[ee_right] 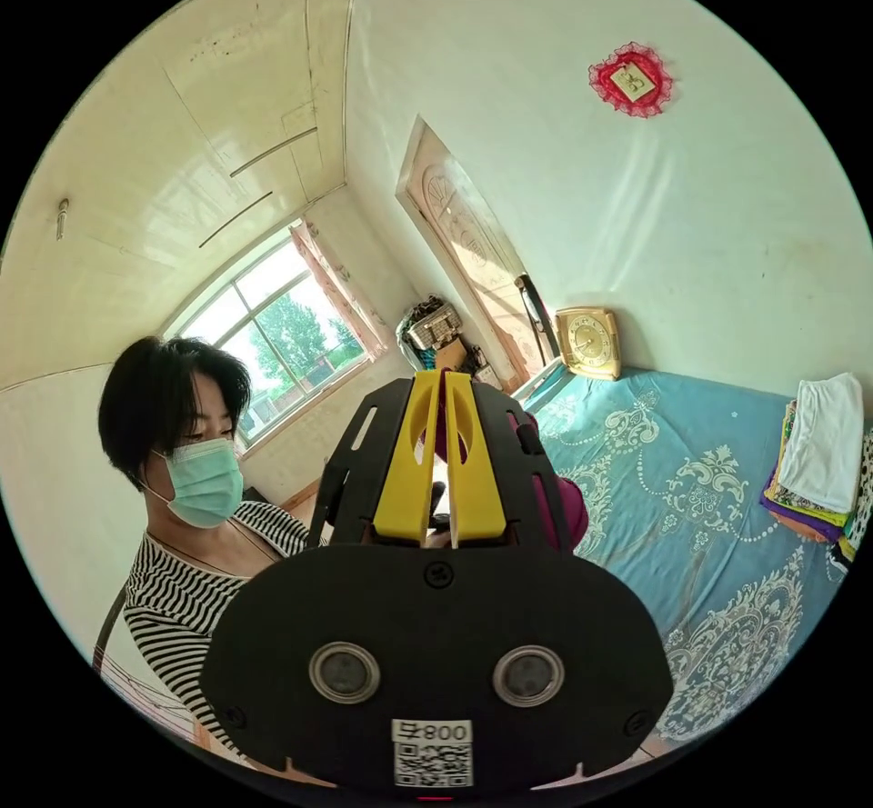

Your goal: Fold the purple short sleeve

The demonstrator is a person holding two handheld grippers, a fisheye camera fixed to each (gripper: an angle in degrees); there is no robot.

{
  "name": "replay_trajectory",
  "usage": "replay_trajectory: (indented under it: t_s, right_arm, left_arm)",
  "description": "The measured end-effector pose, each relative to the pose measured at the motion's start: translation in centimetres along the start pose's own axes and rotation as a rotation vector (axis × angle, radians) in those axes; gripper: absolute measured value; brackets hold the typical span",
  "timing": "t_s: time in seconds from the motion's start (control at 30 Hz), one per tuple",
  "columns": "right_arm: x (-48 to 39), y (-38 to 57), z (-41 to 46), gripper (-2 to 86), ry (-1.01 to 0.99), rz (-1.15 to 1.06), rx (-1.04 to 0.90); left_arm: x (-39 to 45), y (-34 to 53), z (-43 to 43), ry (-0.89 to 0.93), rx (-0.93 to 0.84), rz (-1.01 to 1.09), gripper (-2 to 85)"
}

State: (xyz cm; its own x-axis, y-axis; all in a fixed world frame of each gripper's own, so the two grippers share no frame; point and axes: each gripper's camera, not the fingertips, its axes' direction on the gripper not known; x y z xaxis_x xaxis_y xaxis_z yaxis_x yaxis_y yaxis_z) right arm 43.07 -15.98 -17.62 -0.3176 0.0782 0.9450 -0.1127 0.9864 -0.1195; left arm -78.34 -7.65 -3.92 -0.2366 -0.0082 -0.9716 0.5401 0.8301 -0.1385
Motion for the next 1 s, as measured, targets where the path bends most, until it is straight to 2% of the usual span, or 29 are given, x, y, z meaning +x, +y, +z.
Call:
replay_trajectory:
  t_s: [0.27, 0.53, 0.77, 1.0]
  right_arm:
    - [6.1, 5.5, -8.8, 0.4, 0.017, 0.096, 0.077]
    - [7.6, 4.6, -12.8, 0.4, -0.055, 0.001, 0.094]
    - [14.8, -2.2, -11.0, 0.4, 0.037, -0.003, 0.005]
    - [34.4, -12.3, -4.0, 0.5, 0.092, 0.217, -0.095]
  left_arm:
    - [9.1, -2.5, -13.5, -0.214, 0.270, 0.162, 0.9]
    - [18.9, -6.2, -19.4, -0.302, 0.490, 0.345, 0.9]
    - [19.9, -14.6, -16.4, -0.442, 0.428, 0.363, 1.0]
    - [14.0, -26.1, -8.1, -0.497, 0.284, 0.177, 1.5]
